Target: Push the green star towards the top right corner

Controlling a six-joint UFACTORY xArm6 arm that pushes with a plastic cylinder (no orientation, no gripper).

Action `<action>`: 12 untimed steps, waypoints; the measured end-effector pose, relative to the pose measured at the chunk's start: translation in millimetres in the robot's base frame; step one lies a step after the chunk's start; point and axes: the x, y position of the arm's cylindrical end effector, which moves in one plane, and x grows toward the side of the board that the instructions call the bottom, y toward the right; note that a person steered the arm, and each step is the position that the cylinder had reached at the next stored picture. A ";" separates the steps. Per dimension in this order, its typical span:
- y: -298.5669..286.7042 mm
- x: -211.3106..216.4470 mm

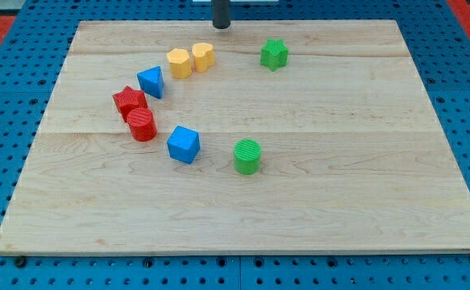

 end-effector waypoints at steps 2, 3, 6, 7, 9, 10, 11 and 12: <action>-4.0 0.0; -4.7 0.0; 22.6 59.5; 19.9 101.7; 171.1 47.3; 124.9 93.3; 67.5 47.3; 59.8 5.0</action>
